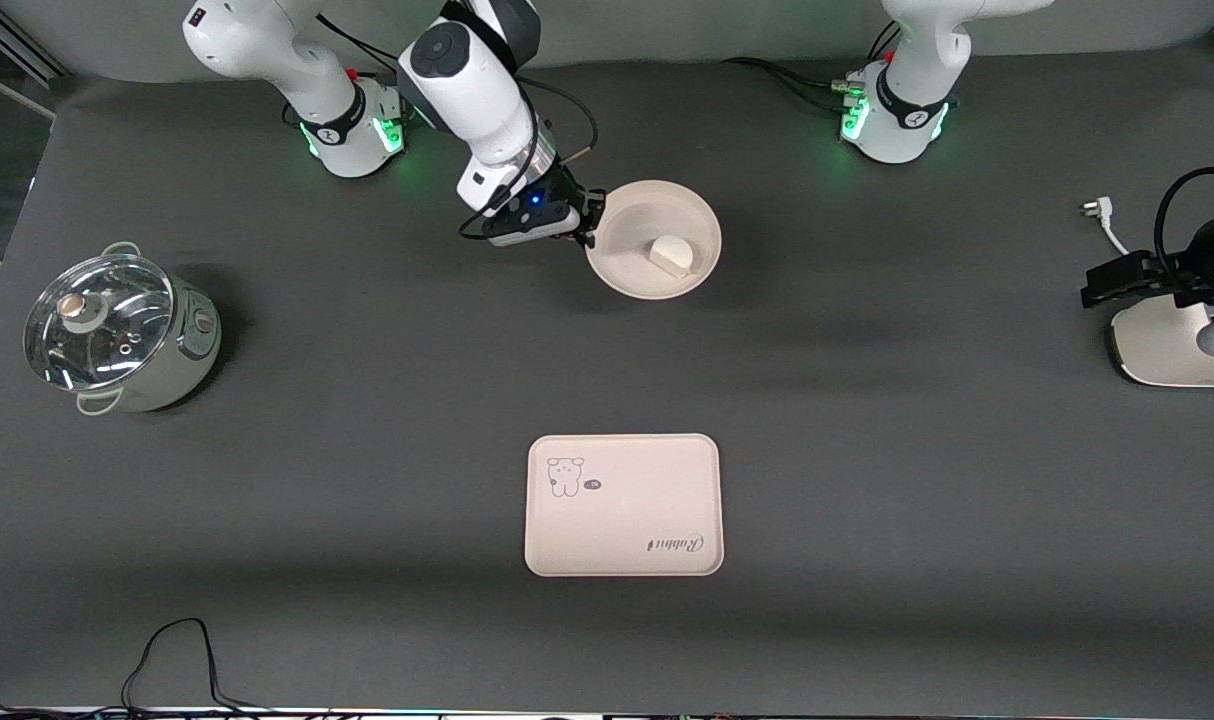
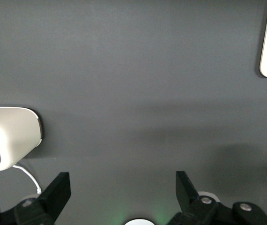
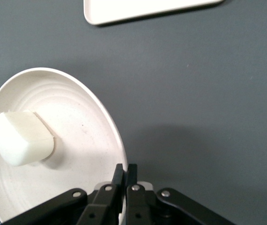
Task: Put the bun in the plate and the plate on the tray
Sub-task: 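Lift the plate with the right gripper and carry it over the tray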
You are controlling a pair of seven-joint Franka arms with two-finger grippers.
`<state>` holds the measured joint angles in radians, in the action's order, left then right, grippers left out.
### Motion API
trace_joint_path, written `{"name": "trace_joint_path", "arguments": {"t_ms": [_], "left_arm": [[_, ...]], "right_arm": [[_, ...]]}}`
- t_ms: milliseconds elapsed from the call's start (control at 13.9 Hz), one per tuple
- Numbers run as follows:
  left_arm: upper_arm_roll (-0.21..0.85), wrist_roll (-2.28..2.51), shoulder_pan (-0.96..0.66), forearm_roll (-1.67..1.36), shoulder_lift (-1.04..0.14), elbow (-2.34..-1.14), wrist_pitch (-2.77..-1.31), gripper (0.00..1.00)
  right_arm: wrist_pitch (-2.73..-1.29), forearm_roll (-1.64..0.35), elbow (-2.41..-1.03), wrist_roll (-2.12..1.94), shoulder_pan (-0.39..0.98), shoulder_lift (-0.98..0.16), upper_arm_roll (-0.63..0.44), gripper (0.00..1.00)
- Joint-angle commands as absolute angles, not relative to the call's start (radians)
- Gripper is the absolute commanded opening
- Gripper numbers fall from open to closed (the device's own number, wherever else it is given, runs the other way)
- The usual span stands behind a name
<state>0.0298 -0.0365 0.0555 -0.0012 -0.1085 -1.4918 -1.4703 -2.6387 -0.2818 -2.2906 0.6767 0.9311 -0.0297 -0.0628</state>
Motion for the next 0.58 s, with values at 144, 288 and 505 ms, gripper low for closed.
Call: {"name": "trace_joint_path", "arguments": {"t_ms": [144,288,505], "left_arm": [[0.028,-0.048,0.054,-0.002,-0.117,-1.471,-1.471,1.0],[0.028,-0.048,0.052,-0.002,-0.117,-1.471,-1.471,1.0],[0.028,-0.048,0.052,-0.002,-0.117,-1.47,-1.476,1.0]], "right_arm": [[-2.562,-0.313,-2.067,0.505,0.78,-0.193,-0.064,0.02],[-2.487,-0.314,-1.856,0.503,0.727,-0.331,-0.069,0.02],[-2.393,-0.314,-1.549,0.496,0.655,-0.529,-0.068,0.02]]}}
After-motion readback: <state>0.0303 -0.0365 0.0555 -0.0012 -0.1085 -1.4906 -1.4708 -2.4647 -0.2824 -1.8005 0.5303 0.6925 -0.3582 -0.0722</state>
